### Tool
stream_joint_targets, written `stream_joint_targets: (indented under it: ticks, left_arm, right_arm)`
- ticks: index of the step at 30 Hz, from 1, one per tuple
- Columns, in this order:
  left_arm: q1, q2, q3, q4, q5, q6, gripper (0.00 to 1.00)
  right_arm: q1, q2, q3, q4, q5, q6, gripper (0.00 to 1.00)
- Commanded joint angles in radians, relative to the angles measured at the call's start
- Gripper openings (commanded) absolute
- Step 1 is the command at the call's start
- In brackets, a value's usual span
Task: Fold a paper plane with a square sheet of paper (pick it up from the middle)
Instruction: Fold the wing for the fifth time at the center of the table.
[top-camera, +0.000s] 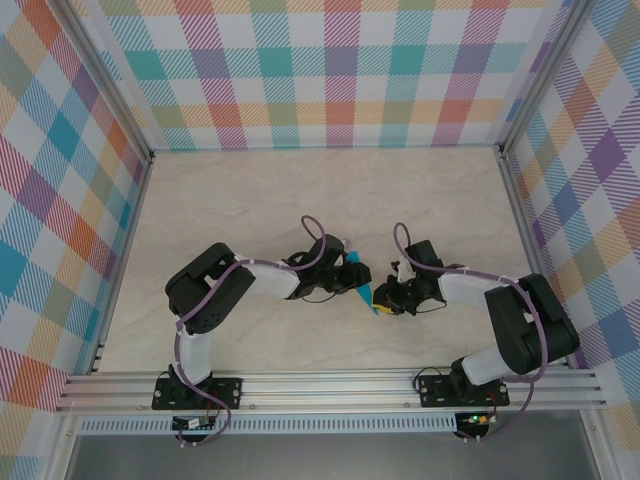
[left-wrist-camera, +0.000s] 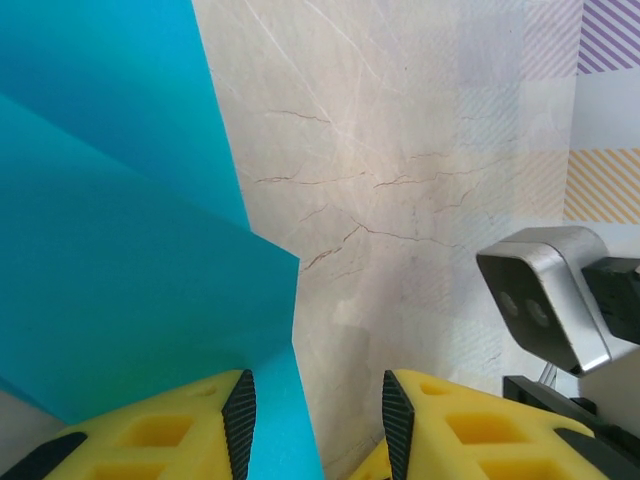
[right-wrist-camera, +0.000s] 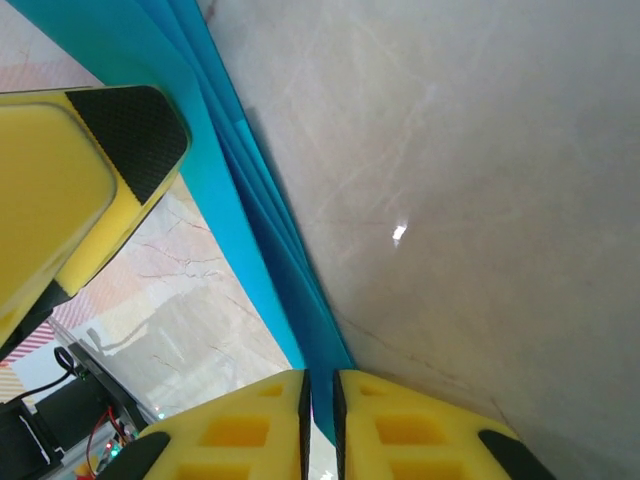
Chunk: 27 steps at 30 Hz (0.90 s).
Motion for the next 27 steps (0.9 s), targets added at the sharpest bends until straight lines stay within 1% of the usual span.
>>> stream_joint_targets:
  ticks: [1, 6, 11, 16, 21, 27]
  left_arm:
    - [-0.003, 0.031, 0.007, -0.05, -0.01, 0.017, 0.41]
    - [-0.003, 0.03, 0.009, -0.047, -0.007, 0.016, 0.41]
    - [-0.002, 0.032, 0.011, -0.048, -0.004, 0.017, 0.41]
    - [-0.003, 0.032, 0.015, -0.047, 0.0, 0.016, 0.41]
    - [-0.003, 0.033, 0.018, -0.051, 0.0, 0.016, 0.41]
    - [-0.003, 0.031, 0.015, -0.054, 0.001, 0.018, 0.41]
  right_arm:
    - [0.004, -0.037, 0.016, -0.084, 0.027, -0.031, 0.2]
    - [0.006, 0.001, 0.026, -0.061, -0.017, -0.044, 0.28]
    - [0.014, 0.011, 0.047, -0.071, -0.023, -0.059, 0.35]
    - [0.023, 0.031, 0.074, -0.083, -0.034, -0.078, 0.37]
    - [0.03, 0.072, 0.091, -0.089, -0.019, -0.087, 0.37]
    - [0.032, 0.1, 0.081, -0.105, 0.03, -0.082, 0.26]
